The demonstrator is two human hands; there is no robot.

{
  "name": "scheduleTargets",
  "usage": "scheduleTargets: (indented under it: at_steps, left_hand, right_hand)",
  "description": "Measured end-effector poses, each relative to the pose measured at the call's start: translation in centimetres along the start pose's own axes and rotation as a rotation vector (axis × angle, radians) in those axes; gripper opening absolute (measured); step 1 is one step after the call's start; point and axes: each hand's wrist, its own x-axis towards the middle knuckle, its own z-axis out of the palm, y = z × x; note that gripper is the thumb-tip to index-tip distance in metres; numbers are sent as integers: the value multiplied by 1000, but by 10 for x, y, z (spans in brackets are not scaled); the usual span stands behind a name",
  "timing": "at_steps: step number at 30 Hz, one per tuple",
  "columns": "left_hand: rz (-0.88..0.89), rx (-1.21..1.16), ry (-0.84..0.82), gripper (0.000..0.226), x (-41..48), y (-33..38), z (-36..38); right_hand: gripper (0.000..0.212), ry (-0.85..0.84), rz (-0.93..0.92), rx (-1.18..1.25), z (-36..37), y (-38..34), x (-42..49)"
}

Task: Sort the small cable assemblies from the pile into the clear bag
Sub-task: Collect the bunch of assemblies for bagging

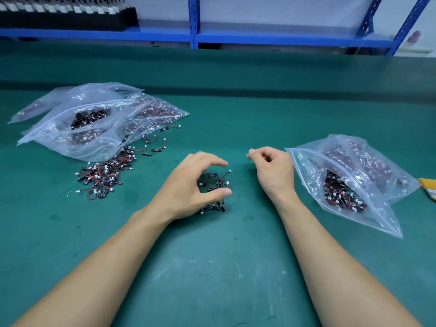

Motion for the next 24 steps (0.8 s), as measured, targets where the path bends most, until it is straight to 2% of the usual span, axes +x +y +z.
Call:
scheduleTargets:
  at_steps: [3,5,7,13,18,24]
  left_hand:
    - [-95,200,-165,101,-1,-10,-9]
    - [-85,364,-277,112,3,-7,-2]
    - [-39,470,-315,104,10,-3,8]
    - [72,500,-191,31,9,2,10]
    - [56,620,-144,30,9,8,11]
    - [-55,472,-45,24,12,14,9]
  right_hand:
    - [29,-1,-9,7,0,0,-1]
    - [28,-8,-9,7,0,0,-1]
    - [28,-13,-9,1,0,0,-1]
    - [31,-18,-17,-7,0,2,1]
    - [29,-24,-25,-4,0,3,0]
    - [27,-35,-19,-20,0,3,0]
